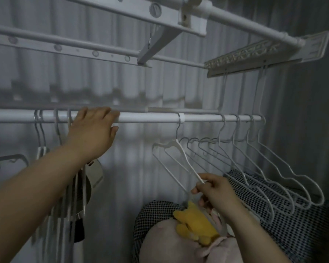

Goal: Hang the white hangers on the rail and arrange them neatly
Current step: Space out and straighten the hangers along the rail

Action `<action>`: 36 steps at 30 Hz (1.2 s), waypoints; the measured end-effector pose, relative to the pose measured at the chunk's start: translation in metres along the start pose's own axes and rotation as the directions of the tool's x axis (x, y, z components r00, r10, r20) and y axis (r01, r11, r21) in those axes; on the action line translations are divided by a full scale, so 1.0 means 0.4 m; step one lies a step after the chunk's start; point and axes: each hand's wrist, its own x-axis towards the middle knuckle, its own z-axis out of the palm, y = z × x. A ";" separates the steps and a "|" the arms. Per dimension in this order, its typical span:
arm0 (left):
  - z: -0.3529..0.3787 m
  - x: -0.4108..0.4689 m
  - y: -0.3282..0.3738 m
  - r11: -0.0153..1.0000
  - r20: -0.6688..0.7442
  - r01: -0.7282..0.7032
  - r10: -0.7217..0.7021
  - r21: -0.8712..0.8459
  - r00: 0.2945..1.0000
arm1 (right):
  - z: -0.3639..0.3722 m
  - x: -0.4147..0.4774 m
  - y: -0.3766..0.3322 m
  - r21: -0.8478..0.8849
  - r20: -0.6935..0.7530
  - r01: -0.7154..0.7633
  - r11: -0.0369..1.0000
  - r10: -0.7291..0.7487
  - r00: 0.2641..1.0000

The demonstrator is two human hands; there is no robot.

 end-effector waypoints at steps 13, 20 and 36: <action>0.058 0.040 0.068 0.997 0.045 -0.060 0.058 0.047 0.997 | -0.130 0.026 -0.007 0.057 -0.015 0.134 0.989 -0.134 0.991; 0.056 0.039 0.094 0.992 0.061 -0.035 0.027 0.121 0.998 | -0.192 0.070 0.046 -0.006 -0.039 0.062 0.998 -0.062 0.997; 0.078 0.038 0.095 0.997 -0.039 0.024 -0.021 0.068 0.999 | -0.202 0.080 0.083 -0.110 -0.023 0.039 0.993 -0.042 0.999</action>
